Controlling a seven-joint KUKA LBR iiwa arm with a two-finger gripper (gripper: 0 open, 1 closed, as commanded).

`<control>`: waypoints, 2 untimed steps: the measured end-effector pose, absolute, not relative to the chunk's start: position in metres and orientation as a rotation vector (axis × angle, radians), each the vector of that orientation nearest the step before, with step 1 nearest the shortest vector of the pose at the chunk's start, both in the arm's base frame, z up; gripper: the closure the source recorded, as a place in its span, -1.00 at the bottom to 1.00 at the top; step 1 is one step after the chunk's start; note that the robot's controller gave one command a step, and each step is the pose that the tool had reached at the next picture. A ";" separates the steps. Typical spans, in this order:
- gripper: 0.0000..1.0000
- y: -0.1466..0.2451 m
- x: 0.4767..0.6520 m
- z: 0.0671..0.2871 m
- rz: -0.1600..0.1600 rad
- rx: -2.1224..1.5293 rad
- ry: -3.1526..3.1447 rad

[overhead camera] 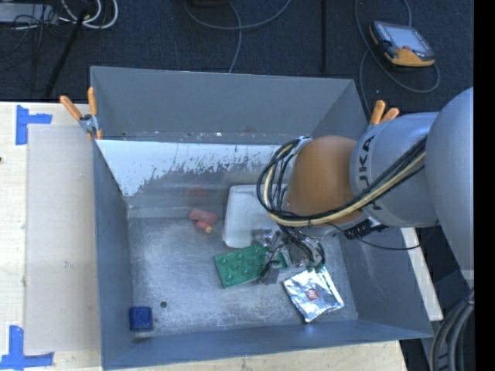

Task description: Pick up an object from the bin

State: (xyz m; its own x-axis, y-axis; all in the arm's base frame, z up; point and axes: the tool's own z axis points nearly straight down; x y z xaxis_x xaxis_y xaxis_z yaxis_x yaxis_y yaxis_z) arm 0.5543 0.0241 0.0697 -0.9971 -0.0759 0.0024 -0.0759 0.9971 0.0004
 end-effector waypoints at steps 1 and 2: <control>1.00 0.037 0.530 0.187 -0.001 0.125 -3.146; 1.00 0.021 0.552 0.298 -0.001 -0.361 -3.128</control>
Offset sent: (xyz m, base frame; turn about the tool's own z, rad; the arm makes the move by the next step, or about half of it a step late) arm -0.0257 0.0125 0.1143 -0.0020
